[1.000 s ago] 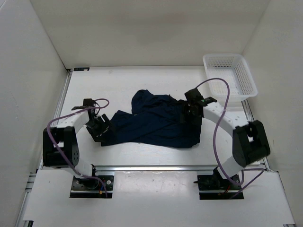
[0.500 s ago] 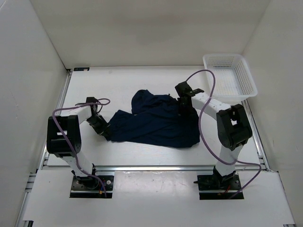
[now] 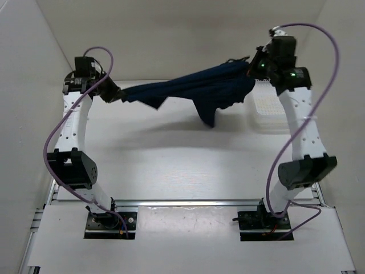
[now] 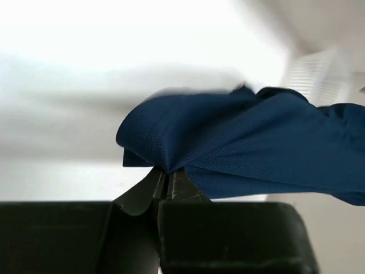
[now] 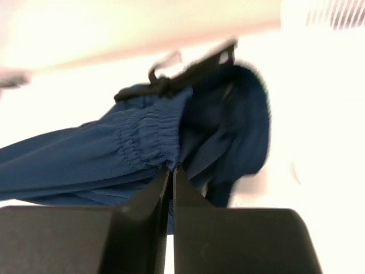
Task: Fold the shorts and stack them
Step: Flatten the shorts out
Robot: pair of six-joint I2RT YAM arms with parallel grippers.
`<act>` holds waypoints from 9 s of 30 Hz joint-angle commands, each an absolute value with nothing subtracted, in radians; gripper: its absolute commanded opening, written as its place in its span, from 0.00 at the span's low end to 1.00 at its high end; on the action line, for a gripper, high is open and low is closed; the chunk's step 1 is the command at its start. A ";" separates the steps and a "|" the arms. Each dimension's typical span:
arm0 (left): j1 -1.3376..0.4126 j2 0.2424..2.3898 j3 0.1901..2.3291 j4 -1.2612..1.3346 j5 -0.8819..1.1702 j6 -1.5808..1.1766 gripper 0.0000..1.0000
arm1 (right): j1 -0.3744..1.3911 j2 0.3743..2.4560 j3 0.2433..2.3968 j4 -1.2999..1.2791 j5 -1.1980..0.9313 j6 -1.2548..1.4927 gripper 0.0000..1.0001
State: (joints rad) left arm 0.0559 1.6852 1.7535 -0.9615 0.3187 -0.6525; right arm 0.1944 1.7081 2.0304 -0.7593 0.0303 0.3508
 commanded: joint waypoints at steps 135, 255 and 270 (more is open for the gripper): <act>0.027 1.790 2.043 -1.153 0.293 -0.644 0.10 | 0.170 1.387 1.644 -0.575 -0.156 0.503 0.00; 0.120 1.427 1.062 -0.916 0.354 -0.541 0.10 | 0.285 1.216 0.623 -0.428 -0.313 0.578 0.38; 0.139 1.513 1.358 -1.003 0.368 -0.532 0.10 | 0.326 1.206 1.088 -0.511 -0.157 0.370 0.00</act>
State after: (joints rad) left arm 0.1246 1.5455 1.3270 -0.9684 0.3599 -0.5453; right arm 0.2970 1.3289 1.1080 -0.4824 -0.2108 0.4595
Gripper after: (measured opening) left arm 0.111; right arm 0.009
